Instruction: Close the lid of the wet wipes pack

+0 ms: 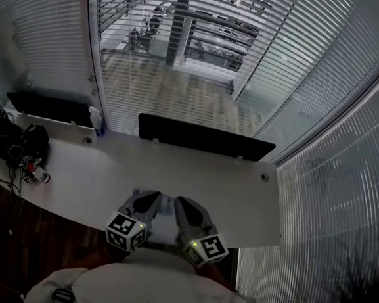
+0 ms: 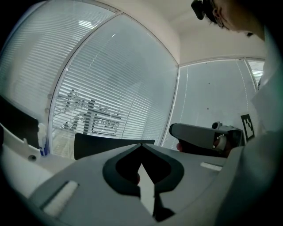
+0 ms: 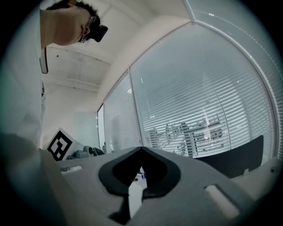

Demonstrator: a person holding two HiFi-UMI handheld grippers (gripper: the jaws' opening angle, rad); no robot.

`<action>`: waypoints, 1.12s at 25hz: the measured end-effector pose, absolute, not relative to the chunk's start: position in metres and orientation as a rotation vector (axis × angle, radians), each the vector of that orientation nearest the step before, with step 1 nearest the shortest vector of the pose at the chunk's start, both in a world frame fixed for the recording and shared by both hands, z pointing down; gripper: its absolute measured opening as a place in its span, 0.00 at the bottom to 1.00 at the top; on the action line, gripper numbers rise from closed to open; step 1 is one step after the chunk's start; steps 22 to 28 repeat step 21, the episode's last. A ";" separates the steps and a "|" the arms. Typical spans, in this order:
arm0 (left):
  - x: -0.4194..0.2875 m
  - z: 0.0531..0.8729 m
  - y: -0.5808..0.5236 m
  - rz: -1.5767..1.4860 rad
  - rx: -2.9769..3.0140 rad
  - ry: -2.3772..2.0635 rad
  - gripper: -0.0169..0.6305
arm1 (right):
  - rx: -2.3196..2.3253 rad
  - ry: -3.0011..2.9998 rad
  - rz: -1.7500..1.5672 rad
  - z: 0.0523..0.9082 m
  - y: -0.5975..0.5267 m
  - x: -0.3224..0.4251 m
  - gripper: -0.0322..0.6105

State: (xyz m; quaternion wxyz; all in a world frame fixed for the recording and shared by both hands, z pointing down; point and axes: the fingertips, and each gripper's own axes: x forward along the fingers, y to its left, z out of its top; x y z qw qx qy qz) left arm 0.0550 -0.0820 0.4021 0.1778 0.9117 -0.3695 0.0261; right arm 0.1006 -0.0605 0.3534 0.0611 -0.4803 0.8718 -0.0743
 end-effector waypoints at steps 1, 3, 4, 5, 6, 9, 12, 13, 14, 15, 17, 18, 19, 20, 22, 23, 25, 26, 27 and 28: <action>0.055 0.401 -0.081 0.074 2.579 -1.045 0.03 | -1.451 2.640 -0.223 0.353 -0.060 0.101 0.05; 0.056 0.400 -0.080 0.074 2.577 -1.040 0.03 | -1.460 2.644 -0.238 0.353 -0.059 0.101 0.05; 0.056 0.401 -0.079 0.076 2.575 -1.037 0.03 | -1.464 2.644 -0.247 0.354 -0.059 0.102 0.05; 0.056 0.402 -0.079 0.080 2.572 -1.035 0.03 | -1.464 2.642 -0.260 0.355 -0.059 0.102 0.05; 0.056 0.403 -0.079 0.085 2.569 -1.034 0.03 | -1.460 2.635 -0.279 0.357 -0.059 0.103 0.05; 0.055 0.407 -0.078 0.096 2.567 -1.034 0.03 | -1.437 2.626 -0.312 0.360 -0.058 0.102 0.05; 0.056 0.406 -0.078 0.094 2.567 -1.030 0.03 | -1.424 2.641 -0.293 0.361 -0.056 0.101 0.05; 0.056 0.406 -0.076 0.091 2.569 -1.030 0.03 | -1.422 2.643 -0.287 0.362 -0.054 0.101 0.05; 0.056 0.405 -0.075 0.088 2.572 -1.030 0.03 | -1.424 2.643 -0.283 0.362 -0.052 0.100 0.05; 0.056 0.405 -0.073 0.086 2.575 -1.029 0.03 | -1.428 2.643 -0.281 0.360 -0.051 0.100 0.05; 0.058 0.404 -0.070 0.085 2.579 -1.024 0.03 | -1.436 2.643 -0.278 0.357 -0.049 0.100 0.05; 0.058 0.403 -0.069 0.085 2.579 -1.022 0.03 | -1.438 2.644 -0.277 0.356 -0.049 0.100 0.05; 0.059 0.402 -0.069 0.084 2.579 -1.021 0.03 | -1.438 2.645 -0.276 0.356 -0.049 0.101 0.05; 0.059 0.402 -0.070 0.084 2.580 -1.020 0.03 | -1.439 2.646 -0.276 0.355 -0.050 0.101 0.05; 0.060 0.401 -0.071 0.084 2.580 -1.019 0.03 | -1.440 2.648 -0.275 0.355 -0.051 0.102 0.05; 0.060 0.401 -0.071 0.084 2.580 -1.019 0.03 | -1.440 2.648 -0.275 0.355 -0.051 0.102 0.05; 0.060 0.401 -0.071 0.084 2.580 -1.019 0.03 | -1.440 2.648 -0.275 0.355 -0.051 0.102 0.05; 0.060 0.401 -0.071 0.084 2.580 -1.019 0.03 | -1.440 2.648 -0.275 0.355 -0.051 0.102 0.05; 0.060 0.401 -0.071 0.084 2.580 -1.019 0.03 | -1.440 2.648 -0.275 0.355 -0.051 0.102 0.05; 0.060 0.401 -0.071 0.084 2.580 -1.019 0.03 | -1.440 2.648 -0.275 0.355 -0.051 0.102 0.05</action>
